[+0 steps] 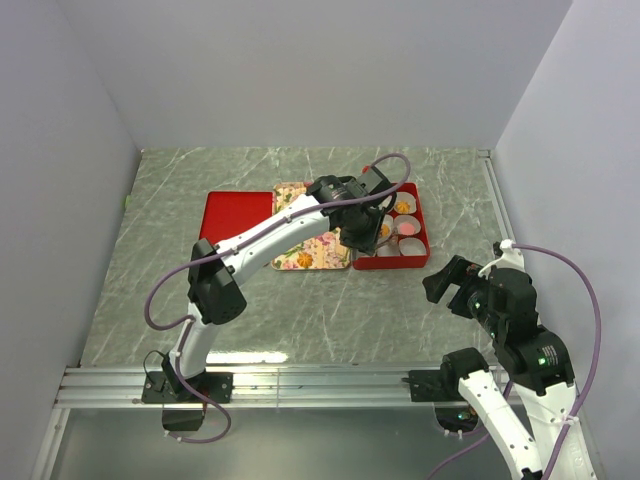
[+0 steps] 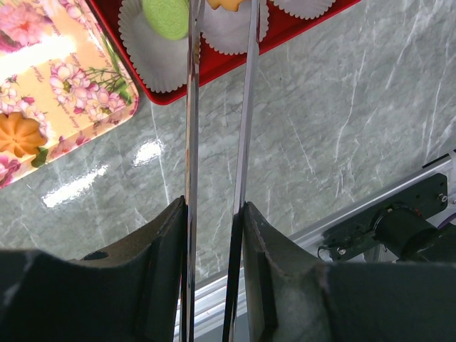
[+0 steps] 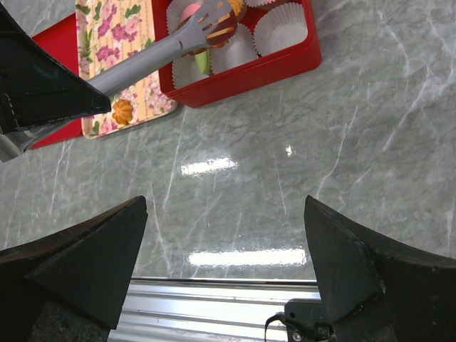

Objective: Pack the cookies

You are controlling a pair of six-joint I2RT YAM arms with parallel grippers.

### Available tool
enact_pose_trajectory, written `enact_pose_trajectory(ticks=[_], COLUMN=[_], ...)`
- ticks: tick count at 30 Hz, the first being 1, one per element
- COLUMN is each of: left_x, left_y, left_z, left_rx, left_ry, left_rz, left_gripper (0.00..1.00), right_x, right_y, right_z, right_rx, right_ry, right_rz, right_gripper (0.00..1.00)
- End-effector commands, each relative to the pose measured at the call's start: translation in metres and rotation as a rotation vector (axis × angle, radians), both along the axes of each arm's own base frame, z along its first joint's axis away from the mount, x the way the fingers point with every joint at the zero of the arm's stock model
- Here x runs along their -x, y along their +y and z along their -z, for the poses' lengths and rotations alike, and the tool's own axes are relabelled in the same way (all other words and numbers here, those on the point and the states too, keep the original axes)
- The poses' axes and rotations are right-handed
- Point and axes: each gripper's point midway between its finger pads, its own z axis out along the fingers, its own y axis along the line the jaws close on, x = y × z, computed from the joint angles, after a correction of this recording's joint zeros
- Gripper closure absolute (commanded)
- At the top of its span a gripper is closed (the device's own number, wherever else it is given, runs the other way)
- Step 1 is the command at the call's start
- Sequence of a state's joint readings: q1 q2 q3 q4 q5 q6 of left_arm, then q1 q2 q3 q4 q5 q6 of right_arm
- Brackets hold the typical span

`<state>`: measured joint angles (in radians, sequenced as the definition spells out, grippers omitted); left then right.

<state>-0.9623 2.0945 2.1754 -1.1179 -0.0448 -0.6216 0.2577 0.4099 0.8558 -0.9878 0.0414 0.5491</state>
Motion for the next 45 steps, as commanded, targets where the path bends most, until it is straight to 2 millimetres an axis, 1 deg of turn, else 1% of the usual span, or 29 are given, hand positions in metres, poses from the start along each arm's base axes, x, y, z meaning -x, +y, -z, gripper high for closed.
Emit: enact_pose_trajectory(ticks=[1, 6, 14, 26, 34, 38, 40, 42, 43, 44, 45], left_x=[-0.002, -0.003, -0.004, -0.006, -0.006, -0.009, -0.01, -0.009, -0.007, -0.005, -0.002], left_y=[-0.013, -0.014, -0.013, -0.007, -0.004, 0.007, 0.018, 0.028, 0.039, 0.044, 0.051], left_z=[-0.016, -0.018, -0.016, -0.014, -0.018, -0.036, -0.047, -0.047, -0.05, -0.051, -0.059], left_rx=[0.063, 0.071, 0.06, 0.034, 0.029, 0.024, 0.027, 0.012, 0.0, -0.004, 0.003], left_ry=[-0.032, -0.035, -0.038, -0.049, -0.058, -0.096, -0.11, -0.106, -0.104, -0.106, -0.113], left_rz=[0.016, 0.012, 0.006, -0.007, -0.014, -0.036, -0.062, -0.08, -0.097, -0.105, -0.117], left_gripper=[0.63, 0.61, 0.59, 0.54, 0.54, 0.54, 0.53, 0.54, 0.54, 0.54, 0.54], right_x=[-0.006, -0.006, -0.006, -0.006, -0.006, -0.006, -0.006, -0.006, -0.006, -0.006, -0.005], right_y=[0.001, 0.002, 0.003, 0.003, 0.002, 0.003, 0.002, 0.003, 0.002, 0.002, 0.002], right_z=[-0.002, -0.001, -0.001, -0.002, -0.002, -0.002, -0.003, -0.003, -0.003, -0.003, -0.003], right_rx=[0.006, 0.008, 0.006, 0.005, 0.005, 0.004, 0.004, 0.004, 0.003, 0.002, 0.001], right_ry=[-0.016, -0.013, -0.014, -0.015, -0.018, -0.018, -0.021, -0.021, -0.023, -0.026, -0.027], right_rz=[-0.005, -0.009, -0.014, -0.015, -0.012, -0.013, -0.012, -0.013, -0.013, -0.013, -0.013], right_gripper=[0.03, 0.03, 0.03, 0.03, 0.03, 0.03, 0.03, 0.03, 0.03, 0.03, 0.03])
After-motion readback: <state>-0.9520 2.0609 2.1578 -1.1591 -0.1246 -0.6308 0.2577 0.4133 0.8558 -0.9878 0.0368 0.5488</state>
